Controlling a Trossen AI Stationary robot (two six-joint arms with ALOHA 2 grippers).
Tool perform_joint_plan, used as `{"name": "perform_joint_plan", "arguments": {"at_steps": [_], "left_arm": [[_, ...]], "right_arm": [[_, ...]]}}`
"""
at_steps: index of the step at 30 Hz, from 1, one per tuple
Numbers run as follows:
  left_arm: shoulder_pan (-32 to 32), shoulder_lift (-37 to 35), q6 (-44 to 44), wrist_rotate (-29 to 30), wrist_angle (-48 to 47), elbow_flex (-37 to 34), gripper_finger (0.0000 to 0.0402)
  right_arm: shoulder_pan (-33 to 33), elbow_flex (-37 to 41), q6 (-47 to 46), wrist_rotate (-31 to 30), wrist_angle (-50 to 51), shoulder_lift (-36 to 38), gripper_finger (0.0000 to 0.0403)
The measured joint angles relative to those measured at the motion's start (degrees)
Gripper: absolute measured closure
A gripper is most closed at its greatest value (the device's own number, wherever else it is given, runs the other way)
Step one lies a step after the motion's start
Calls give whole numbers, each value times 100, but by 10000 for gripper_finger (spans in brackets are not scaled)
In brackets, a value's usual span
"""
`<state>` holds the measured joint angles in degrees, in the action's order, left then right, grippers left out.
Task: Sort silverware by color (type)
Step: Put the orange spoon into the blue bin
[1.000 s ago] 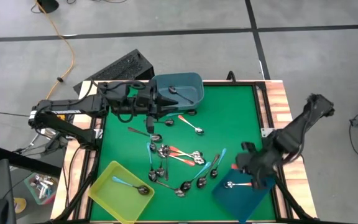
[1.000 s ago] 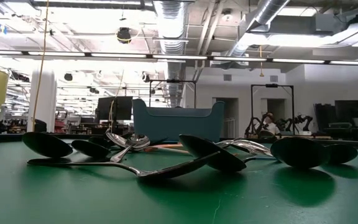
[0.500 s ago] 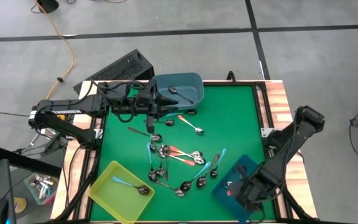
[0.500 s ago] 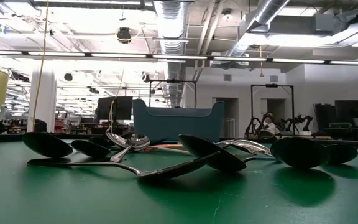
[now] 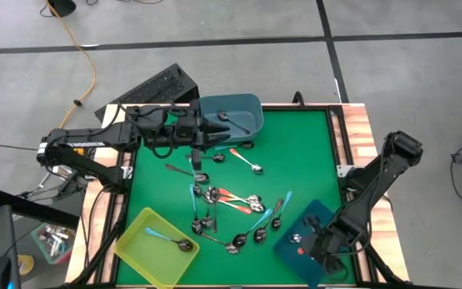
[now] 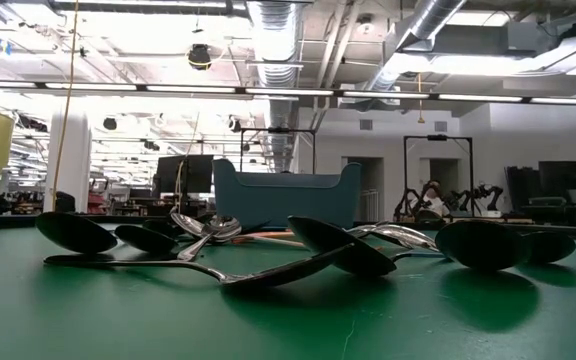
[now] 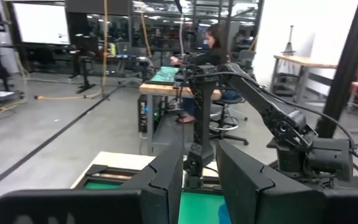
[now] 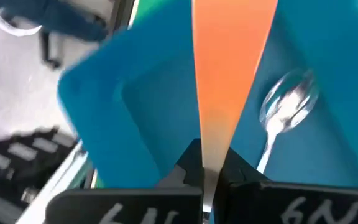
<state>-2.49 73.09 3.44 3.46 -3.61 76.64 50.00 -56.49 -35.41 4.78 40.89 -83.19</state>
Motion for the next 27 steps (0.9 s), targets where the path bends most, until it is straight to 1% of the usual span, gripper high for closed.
{"name": "perform_joint_plan", "arguments": {"at_steps": [3, 5, 11, 20, 27], "left_arm": [[0, 3, 0, 190, -1, 0, 320], [-1, 3, 0, 284, -1, 0, 320], [0, 3, 22, 491, 0, 0, 320], [-1, 3, 28, 498, -1, -2, 320], [-1, 3, 16, 738, -1, -2, 320]], "right_arm": [[37, 331, 140, 347, -46, 117, 390], [37, 478, 263, 431, -46, 144, 390], [-33, 791, 619, 432, -229, 150, 390], [-27, 1257, 808, 439, -648, 150, 390], [-65, 1294, 892, 421, -734, 150, 387]]}}
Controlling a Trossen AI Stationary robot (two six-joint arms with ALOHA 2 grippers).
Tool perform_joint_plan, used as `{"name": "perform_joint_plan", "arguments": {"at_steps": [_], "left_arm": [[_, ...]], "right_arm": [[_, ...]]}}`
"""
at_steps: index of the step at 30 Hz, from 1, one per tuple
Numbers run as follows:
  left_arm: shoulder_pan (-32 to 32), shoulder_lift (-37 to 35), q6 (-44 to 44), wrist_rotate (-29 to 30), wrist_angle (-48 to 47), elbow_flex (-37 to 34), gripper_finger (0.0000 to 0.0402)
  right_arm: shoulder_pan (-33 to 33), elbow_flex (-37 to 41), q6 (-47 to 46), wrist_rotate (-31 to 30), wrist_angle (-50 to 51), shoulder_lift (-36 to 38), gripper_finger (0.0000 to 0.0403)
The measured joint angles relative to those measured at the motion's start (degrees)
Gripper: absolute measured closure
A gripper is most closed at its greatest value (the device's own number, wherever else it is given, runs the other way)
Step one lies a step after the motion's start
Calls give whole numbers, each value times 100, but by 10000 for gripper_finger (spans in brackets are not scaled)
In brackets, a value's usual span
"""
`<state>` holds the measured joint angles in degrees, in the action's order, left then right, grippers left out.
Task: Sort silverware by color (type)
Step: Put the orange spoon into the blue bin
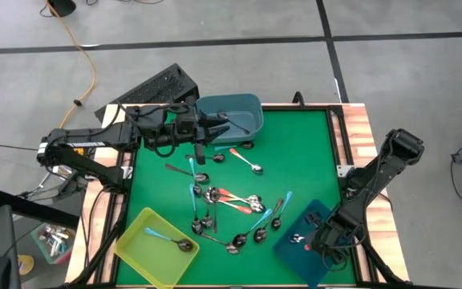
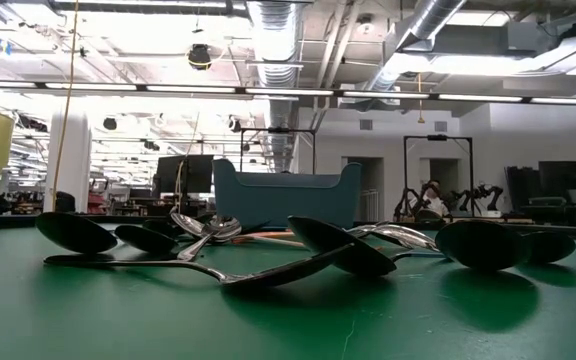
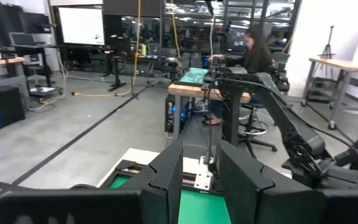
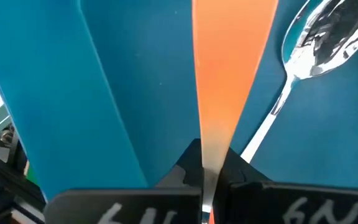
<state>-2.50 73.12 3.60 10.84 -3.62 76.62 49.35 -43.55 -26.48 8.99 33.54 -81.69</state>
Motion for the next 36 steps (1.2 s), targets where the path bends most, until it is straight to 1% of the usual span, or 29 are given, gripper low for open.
{"name": "perform_joint_plan", "arguments": {"at_steps": [7, 16, 27, 32, 36], "left_arm": [[0, 0, -120, 36, -4, 0, 320], [0, 0, -309, 36, -4, 0, 320], [0, 0, -362, 34, -93, 0, 320], [0, 0, -359, 34, -122, 0, 320], [0, 0, -357, 34, -127, 0, 320]], "right_arm": [[-44, 0, 20, -43, -1, -2, 385], [-38, 0, 49, -573, -29, -2, 382], [-38, 0, 62, -824, -118, -15, 381], [-38, 340, -155, -801, -636, -15, 381], [-38, 557, -388, -782, -714, -15, 381]]}}
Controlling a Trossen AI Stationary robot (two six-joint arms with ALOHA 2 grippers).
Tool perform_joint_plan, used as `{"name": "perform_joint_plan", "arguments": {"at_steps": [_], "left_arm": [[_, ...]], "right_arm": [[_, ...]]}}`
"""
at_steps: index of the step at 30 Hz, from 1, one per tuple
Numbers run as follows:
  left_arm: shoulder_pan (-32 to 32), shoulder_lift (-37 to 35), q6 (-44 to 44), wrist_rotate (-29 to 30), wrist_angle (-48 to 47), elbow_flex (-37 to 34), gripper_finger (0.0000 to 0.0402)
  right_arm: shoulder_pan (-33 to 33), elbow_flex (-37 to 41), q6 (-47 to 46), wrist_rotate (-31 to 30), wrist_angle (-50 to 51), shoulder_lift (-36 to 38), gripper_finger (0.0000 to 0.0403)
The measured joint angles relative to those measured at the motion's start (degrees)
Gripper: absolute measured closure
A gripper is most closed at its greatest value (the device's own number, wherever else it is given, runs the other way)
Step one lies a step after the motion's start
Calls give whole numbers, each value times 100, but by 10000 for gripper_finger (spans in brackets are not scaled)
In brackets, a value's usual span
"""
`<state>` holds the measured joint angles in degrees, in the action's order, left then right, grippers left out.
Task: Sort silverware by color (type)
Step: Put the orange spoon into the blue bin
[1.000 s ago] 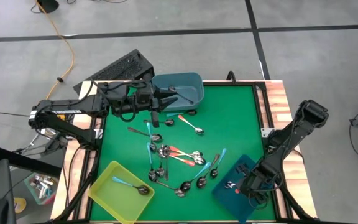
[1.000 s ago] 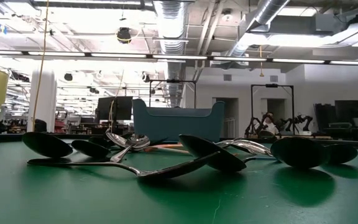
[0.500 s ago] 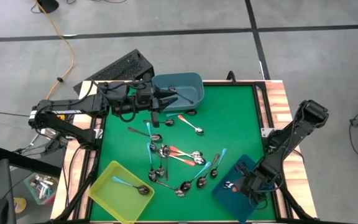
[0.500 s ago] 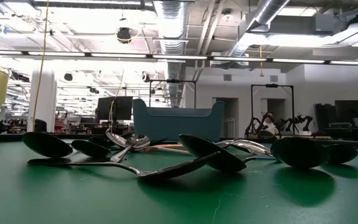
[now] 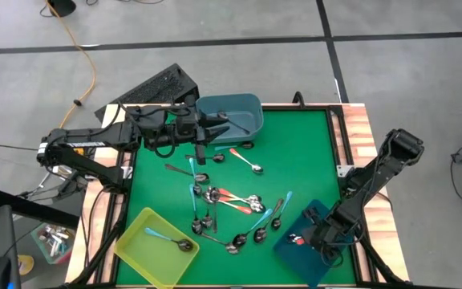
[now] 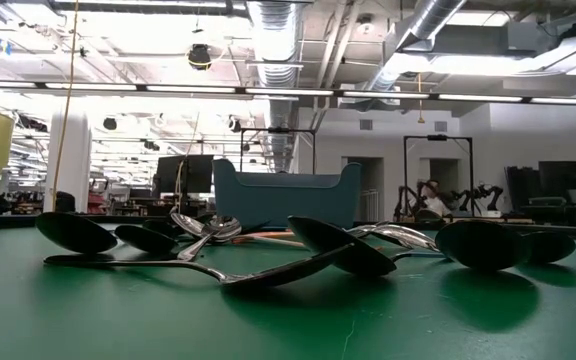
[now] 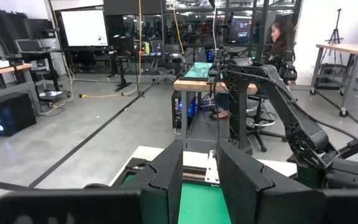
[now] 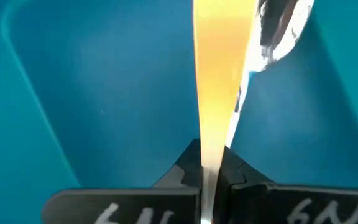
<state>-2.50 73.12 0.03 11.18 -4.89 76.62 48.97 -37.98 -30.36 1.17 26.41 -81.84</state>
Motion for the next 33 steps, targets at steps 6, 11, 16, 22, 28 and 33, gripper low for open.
{"name": "perform_joint_plan", "arguments": {"at_steps": [6, 11, 16, 22, 28, 33], "left_arm": [[0, 0, 4, 0, 0, 0, 320], [0, 0, 17, -1, 0, 0, 320], [0, 0, 17, -1, 0, 0, 320], [0, 0, 17, 0, 0, 0, 320], [0, 0, -9, -1, -1, 0, 320], [0, 0, 0, -2, -8, 0, 320]], "right_arm": [[0, 139, -3, 0, -76, 13, 381], [0, 145, 54, -1, -167, 11, 380], [0, 154, 56, -8, -172, 0, 364], [0, 154, 39, 4, -189, 0, 328], [0, 153, 39, 20, -198, 0, 311], [0, 22, 23, 28, -85, -4, 303]]}}
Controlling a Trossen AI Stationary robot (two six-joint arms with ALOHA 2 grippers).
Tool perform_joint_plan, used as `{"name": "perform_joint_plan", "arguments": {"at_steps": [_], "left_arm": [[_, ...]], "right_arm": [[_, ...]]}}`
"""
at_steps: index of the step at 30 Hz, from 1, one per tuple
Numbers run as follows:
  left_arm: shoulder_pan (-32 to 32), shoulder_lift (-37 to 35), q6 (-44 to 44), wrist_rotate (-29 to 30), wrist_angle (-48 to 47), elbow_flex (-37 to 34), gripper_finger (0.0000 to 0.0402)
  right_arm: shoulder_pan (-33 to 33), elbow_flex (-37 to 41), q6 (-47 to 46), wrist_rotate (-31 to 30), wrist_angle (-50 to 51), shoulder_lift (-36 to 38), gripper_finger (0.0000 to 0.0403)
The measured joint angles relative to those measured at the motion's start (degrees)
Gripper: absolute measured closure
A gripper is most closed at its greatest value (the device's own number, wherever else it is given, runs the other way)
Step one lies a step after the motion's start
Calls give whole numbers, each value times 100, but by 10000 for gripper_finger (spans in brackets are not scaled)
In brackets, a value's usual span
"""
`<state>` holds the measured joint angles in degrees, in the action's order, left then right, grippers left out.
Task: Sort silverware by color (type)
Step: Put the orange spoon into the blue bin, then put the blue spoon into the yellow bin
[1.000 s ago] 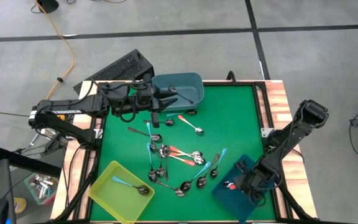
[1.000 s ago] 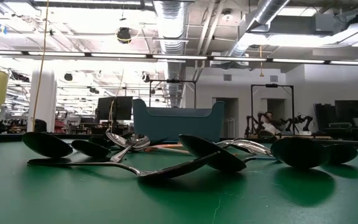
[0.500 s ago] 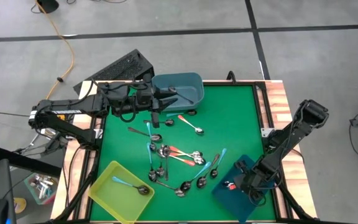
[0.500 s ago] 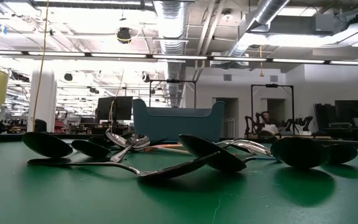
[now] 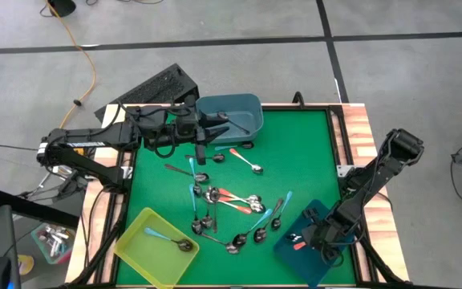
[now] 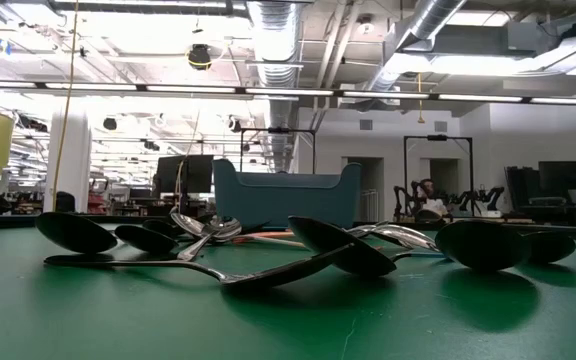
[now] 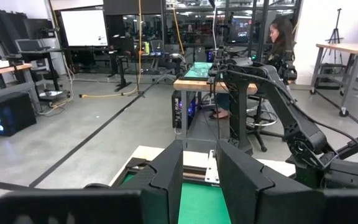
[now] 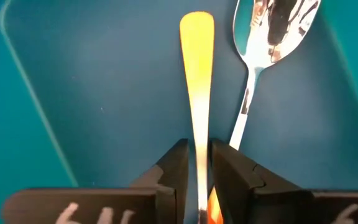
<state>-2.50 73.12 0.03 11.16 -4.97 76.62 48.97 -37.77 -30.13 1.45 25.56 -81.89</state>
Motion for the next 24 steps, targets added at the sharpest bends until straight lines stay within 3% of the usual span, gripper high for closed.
{"name": "perform_joint_plan", "arguments": {"at_steps": [14, 24], "left_arm": [[0, -9, 148, -7, -408, 0, 320], [0, -9, 759, -628, -1624, 0, 320]], "right_arm": [[-10, -593, -572, 9, 382, 10, 225], [-37, -718, -894, 8, 575, 15, 202]]}}
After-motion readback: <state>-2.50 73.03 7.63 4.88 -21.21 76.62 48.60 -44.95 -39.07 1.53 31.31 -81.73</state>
